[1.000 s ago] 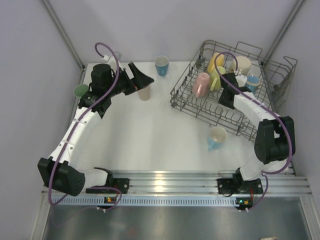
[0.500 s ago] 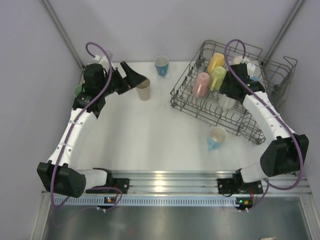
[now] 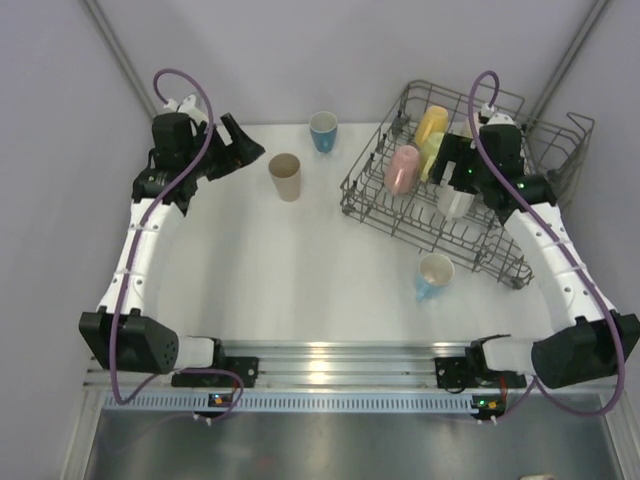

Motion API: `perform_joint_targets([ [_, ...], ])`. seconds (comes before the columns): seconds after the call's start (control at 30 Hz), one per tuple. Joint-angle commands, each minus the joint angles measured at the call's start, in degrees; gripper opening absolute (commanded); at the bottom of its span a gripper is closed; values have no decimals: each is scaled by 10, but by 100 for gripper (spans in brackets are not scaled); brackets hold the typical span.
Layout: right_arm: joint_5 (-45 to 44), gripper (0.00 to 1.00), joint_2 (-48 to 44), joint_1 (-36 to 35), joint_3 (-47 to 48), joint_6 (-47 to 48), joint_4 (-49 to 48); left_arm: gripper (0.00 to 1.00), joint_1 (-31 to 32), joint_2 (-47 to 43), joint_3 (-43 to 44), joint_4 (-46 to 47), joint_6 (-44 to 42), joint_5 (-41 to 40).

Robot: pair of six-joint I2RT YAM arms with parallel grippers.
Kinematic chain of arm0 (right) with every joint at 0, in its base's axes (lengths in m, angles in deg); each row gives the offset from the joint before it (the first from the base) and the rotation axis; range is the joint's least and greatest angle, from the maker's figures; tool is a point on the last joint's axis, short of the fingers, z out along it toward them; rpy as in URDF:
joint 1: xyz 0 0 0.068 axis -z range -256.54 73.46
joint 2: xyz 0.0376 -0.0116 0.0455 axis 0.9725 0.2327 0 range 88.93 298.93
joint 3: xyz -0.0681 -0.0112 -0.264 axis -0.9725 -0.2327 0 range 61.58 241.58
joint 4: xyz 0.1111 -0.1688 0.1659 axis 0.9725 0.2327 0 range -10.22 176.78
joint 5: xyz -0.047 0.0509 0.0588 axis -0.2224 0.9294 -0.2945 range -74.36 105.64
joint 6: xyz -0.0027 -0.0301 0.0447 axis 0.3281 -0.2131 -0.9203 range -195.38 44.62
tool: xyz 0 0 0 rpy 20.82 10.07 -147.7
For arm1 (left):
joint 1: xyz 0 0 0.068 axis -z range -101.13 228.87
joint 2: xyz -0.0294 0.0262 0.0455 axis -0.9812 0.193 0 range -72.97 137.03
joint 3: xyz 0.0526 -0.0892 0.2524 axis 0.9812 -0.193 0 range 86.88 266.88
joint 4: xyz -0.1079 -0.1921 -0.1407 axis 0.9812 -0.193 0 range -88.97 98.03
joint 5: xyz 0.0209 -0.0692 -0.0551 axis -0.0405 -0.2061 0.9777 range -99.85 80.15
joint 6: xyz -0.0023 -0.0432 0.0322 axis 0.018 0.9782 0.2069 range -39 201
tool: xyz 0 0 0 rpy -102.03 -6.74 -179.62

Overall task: Load the cups into the dish rack
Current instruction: Grab a cup with the left arm

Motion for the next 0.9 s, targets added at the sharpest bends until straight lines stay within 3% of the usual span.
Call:
perform_joint_targets([
  [0.0, 67, 99, -51, -8, -10, 13, -72, 89, 0, 22, 57, -27, -64, -47],
  [0.13, 115, 99, -68, -8, -13, 2, -96, 84, 2, 80, 117, -32, -66, -73],
  [0.43, 131, 100, -67, -9, -9, -1, -96, 80, 23, 200, 262, -55, -90, -101],
  [0.63, 36, 97, -71, -9, -8, -40, -52, 79, 77, 214, 269, -94, -140, -127],
  [0.8, 30, 98, -100, -9, -14, -55, -58, 78, 131, 184, 238, -98, -150, -100],
  [0.87, 32, 98, -110, -10, -13, -65, -59, 78, 183, 165, 216, -98, -156, -104],
])
